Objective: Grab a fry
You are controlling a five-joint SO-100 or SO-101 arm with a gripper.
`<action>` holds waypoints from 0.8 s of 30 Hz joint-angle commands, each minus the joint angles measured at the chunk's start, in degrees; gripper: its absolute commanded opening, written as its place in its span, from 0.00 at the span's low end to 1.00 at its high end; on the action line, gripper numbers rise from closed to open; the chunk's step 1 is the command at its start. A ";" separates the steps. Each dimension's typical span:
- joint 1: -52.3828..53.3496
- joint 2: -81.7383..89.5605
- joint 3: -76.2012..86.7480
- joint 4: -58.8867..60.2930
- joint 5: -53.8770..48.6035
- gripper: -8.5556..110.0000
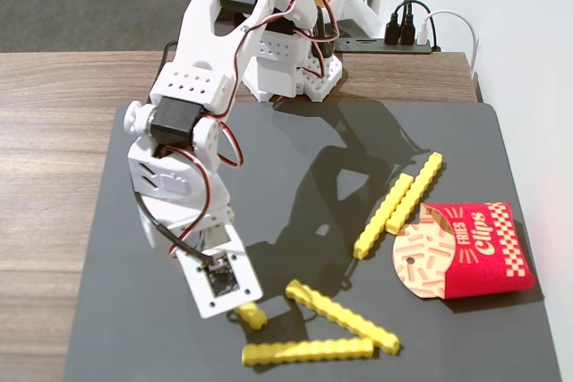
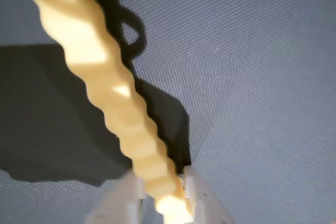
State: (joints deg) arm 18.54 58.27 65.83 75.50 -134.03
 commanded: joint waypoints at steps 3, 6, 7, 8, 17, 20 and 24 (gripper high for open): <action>0.18 0.18 -2.55 -0.70 0.70 0.08; 0.18 0.26 -2.55 -0.35 1.05 0.08; 0.18 0.62 -2.55 0.09 1.41 0.08; 0.18 1.05 -2.55 0.62 1.85 0.08; -1.49 8.35 -1.14 3.60 22.24 0.08; -1.76 12.48 3.25 3.08 26.46 0.08; -3.43 18.98 10.63 2.55 30.15 0.08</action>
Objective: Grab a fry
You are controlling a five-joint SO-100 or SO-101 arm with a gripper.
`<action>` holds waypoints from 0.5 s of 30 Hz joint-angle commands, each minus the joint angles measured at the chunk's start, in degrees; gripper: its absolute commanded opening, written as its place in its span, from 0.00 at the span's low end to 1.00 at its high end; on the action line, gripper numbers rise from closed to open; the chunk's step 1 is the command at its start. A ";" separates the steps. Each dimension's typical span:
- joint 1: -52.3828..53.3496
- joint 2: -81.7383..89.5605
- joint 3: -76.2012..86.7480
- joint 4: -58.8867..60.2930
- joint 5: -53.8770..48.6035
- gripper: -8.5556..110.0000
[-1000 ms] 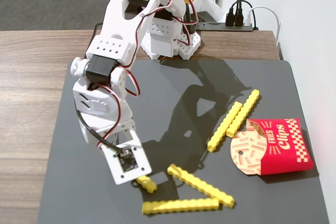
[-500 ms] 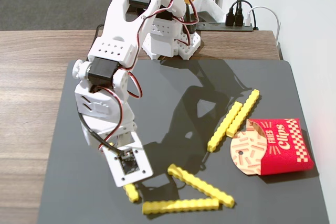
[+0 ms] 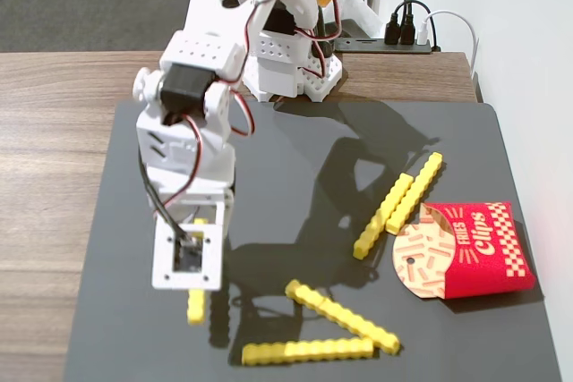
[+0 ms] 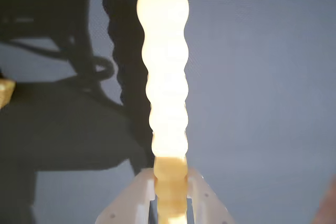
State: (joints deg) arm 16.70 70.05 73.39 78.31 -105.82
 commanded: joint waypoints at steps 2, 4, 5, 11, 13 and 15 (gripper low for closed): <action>-2.99 10.72 7.12 -0.88 3.16 0.08; -4.83 14.41 11.16 -1.58 4.66 0.08; -5.80 16.00 12.83 -1.85 5.45 0.08; -12.92 24.61 21.45 -2.29 10.72 0.08; -15.47 27.25 23.38 -1.93 12.83 0.08; -17.40 29.71 24.79 -1.23 14.68 0.08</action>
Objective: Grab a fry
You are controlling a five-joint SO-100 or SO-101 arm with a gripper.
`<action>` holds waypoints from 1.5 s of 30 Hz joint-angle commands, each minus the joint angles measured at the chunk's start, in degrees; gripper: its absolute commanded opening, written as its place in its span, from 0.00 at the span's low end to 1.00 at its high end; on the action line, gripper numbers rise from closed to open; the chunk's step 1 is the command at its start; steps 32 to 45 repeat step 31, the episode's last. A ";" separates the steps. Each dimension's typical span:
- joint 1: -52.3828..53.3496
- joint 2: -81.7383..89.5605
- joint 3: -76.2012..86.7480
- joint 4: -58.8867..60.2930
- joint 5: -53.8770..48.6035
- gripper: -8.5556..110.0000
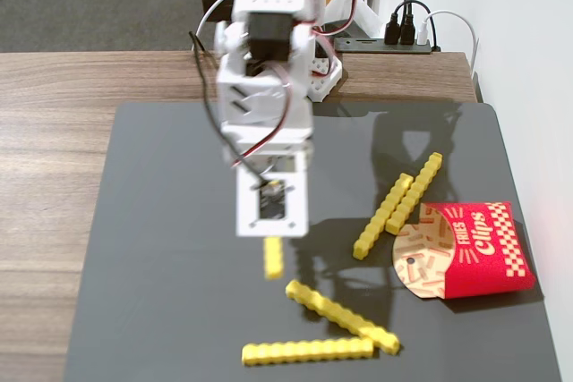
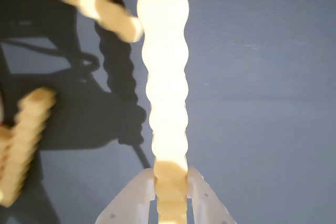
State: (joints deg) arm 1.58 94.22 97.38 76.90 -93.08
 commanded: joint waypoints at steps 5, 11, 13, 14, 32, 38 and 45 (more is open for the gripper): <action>-5.01 11.69 3.69 2.29 5.10 0.08; -5.19 17.58 6.77 3.96 8.44 0.08; -5.01 19.34 7.91 4.31 8.70 0.08; -5.01 19.86 8.26 4.48 8.79 0.08; -4.92 20.83 8.88 5.71 8.79 0.08; -4.92 20.83 8.88 5.71 8.79 0.08; -4.92 20.83 8.88 5.71 8.79 0.08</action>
